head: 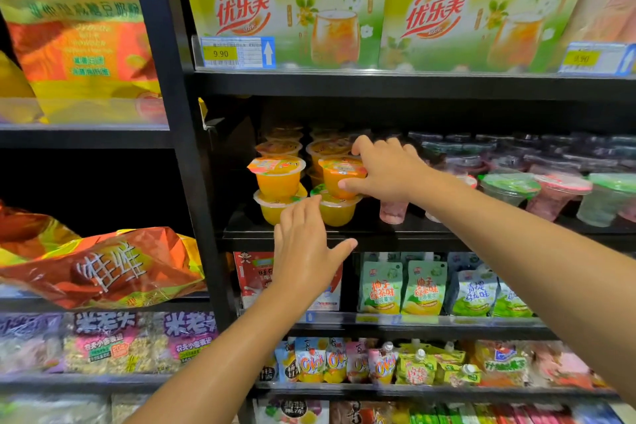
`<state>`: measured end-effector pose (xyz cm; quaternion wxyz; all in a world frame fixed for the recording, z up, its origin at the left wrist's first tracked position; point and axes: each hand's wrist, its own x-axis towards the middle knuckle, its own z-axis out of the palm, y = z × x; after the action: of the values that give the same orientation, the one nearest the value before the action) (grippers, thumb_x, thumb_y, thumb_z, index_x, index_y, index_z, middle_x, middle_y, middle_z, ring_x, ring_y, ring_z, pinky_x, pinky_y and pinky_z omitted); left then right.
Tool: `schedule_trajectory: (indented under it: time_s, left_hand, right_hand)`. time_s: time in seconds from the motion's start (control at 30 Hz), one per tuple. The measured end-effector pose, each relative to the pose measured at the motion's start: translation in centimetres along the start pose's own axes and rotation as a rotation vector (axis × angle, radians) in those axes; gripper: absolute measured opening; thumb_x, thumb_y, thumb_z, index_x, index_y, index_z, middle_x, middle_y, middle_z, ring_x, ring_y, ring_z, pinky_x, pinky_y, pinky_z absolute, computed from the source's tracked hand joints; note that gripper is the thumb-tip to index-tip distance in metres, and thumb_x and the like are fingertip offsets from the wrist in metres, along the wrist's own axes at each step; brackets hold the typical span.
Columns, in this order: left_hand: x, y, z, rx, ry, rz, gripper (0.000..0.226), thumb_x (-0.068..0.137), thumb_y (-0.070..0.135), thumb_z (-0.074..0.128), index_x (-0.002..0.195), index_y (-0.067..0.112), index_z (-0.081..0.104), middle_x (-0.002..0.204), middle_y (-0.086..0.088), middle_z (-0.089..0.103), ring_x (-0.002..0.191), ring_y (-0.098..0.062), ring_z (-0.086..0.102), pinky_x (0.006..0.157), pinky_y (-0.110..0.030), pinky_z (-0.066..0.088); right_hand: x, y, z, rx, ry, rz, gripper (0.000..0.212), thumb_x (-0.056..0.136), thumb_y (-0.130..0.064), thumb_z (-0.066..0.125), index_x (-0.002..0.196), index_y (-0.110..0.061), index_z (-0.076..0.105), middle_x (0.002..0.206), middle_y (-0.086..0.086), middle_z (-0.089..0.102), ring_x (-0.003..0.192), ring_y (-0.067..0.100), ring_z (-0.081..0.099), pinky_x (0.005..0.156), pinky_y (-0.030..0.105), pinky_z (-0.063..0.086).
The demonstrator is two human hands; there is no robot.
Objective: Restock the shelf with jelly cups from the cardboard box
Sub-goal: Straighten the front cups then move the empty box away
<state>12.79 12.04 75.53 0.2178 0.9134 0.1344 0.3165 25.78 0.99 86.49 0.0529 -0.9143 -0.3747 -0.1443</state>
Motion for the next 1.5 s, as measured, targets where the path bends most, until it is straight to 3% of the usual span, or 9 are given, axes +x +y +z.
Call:
schedule_trajectory:
  time_s: [0.27,0.47,1.1,1.5]
  left_hand:
    - [0.3,0.6,1.1,-0.027,0.077,-0.072,0.084,0.088,0.054,0.066,0.153,0.019,0.027,0.153,0.000,0.035,0.142,-0.018,0.021,0.115,-0.038,0.021]
    - [0.3,0.4,1.6,-0.054,0.098,-0.094,0.080,0.089,0.052,0.065,0.153,0.019,0.029,0.153,0.000,0.035,0.142,-0.015,0.020,0.113,-0.037,0.021]
    - [0.2,-0.7,2.1,-0.167,0.088,-0.119,0.093,0.083,0.055,0.071,0.156,0.026,0.021,0.154,0.002,0.030,0.143,-0.013,0.020,0.114,-0.036,0.022]
    - [0.4,-2.2,2.7,-0.295,0.047,-0.098,0.095,0.080,0.052,0.075,0.154,0.033,0.018,0.152,0.006,0.032,0.139,-0.014,0.026,0.102,-0.025,0.021]
  right_hand:
    - [0.3,0.4,0.5,0.084,-0.023,-0.008,0.062,0.090,-0.064,0.056,0.133,-0.021,0.041,0.121,0.005,0.062,0.113,0.027,0.056,0.097,0.049,0.041]
    - [0.2,-0.1,1.0,0.080,0.004,-0.030,0.057,0.092,-0.059,0.057,0.131,-0.020,0.043,0.118,0.005,0.061,0.111,0.027,0.054,0.090,0.045,0.041]
    - [0.1,-1.2,1.7,0.178,0.033,-0.035,0.058,0.094,-0.053,0.058,0.139,-0.021,0.041,0.130,0.003,0.058,0.119,0.021,0.050,0.094,0.041,0.051]
    - [0.1,-0.9,1.7,0.145,0.037,-0.028,0.058,0.095,-0.050,0.059,0.142,-0.024,0.039,0.134,0.002,0.055,0.124,0.022,0.044,0.096,0.041,0.047]
